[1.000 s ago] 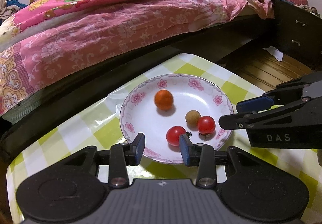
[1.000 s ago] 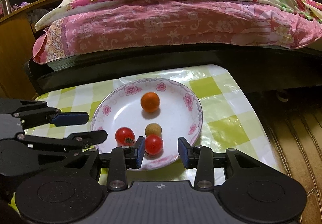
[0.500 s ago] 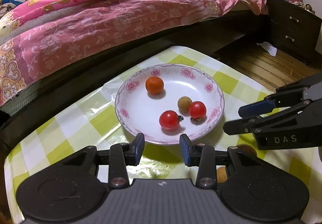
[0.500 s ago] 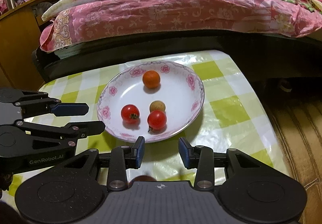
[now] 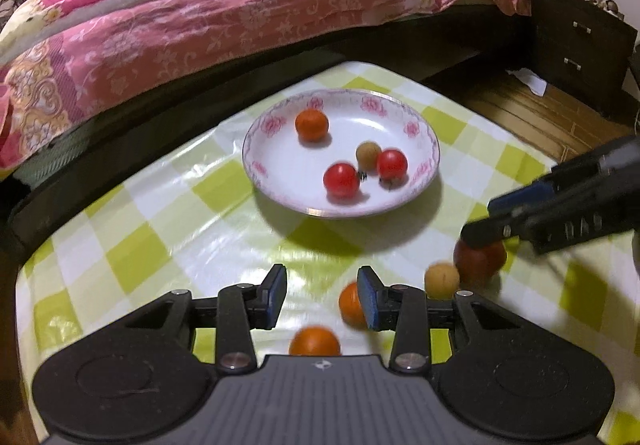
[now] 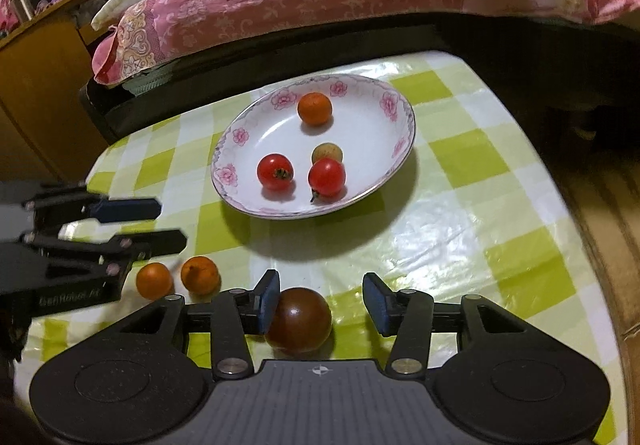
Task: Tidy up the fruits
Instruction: 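Move both tools back toward the large dark tomato and an orange, then close the right tool on the large dark red tomato while the left grasps an orange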
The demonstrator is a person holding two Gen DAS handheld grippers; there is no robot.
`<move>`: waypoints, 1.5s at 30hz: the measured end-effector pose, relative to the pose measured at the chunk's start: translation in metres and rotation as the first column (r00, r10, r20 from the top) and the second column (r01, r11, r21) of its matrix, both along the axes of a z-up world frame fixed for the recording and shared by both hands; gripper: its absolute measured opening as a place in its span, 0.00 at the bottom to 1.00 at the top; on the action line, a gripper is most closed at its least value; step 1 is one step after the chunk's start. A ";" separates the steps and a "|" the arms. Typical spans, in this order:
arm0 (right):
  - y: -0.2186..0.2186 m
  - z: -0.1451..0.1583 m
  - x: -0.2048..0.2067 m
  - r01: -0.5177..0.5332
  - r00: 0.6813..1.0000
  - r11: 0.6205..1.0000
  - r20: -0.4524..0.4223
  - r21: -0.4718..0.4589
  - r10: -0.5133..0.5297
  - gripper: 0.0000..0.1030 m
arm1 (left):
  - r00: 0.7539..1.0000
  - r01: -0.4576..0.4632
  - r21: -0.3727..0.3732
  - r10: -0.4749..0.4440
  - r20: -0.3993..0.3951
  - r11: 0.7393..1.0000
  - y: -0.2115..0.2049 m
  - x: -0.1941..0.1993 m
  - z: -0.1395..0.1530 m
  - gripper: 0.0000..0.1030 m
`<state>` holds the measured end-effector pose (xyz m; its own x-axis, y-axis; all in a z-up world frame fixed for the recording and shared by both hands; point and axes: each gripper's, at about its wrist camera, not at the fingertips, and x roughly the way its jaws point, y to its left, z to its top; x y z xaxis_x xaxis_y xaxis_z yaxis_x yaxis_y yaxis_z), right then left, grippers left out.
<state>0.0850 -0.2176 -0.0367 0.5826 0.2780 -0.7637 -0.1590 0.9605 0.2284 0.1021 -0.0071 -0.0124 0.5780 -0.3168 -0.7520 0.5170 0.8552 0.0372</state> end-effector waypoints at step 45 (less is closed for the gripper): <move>0.020 -0.014 -0.031 -0.145 0.988 0.986 -0.065 -0.085 0.140 0.42 | 0.999 0.028 0.082 -0.026 -0.028 0.996 0.002 -0.015 -0.036 0.43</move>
